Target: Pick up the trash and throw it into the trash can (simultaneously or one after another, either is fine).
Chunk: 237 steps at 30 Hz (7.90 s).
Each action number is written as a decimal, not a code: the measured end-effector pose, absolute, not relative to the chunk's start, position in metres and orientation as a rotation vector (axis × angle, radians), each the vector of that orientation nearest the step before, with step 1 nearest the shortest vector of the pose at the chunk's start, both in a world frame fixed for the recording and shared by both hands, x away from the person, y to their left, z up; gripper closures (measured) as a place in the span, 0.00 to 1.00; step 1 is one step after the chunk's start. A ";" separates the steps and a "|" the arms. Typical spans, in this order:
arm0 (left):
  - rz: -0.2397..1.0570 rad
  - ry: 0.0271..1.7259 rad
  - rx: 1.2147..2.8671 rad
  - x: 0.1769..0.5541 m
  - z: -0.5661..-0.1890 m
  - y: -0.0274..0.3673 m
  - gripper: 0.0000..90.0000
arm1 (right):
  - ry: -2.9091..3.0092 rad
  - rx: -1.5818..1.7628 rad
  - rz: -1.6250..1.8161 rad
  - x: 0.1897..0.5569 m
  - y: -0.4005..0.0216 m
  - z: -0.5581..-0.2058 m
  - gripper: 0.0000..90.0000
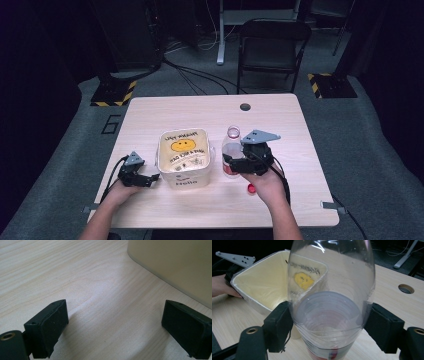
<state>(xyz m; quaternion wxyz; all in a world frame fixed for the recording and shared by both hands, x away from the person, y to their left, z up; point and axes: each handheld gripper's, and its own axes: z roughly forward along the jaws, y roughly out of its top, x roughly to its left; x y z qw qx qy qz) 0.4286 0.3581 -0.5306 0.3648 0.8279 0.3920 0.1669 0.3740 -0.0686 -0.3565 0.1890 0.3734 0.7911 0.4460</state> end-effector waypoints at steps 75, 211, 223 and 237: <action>0.433 1.010 2.130 0.429 -0.531 0.357 0.07 | 2.261 0.780 1.341 0.428 0.026 -0.271 0.28; 0.430 1.012 2.128 0.429 -0.531 0.357 0.06 | 2.242 0.926 1.281 0.407 -0.024 -0.380 0.36; 0.424 1.013 2.133 0.429 -0.530 0.357 0.07 | 2.223 0.973 1.305 0.393 -0.044 -0.389 0.43; 0.424 1.014 2.133 0.429 -0.530 0.357 0.07 | 2.179 1.025 1.284 0.381 -0.069 -0.404 0.41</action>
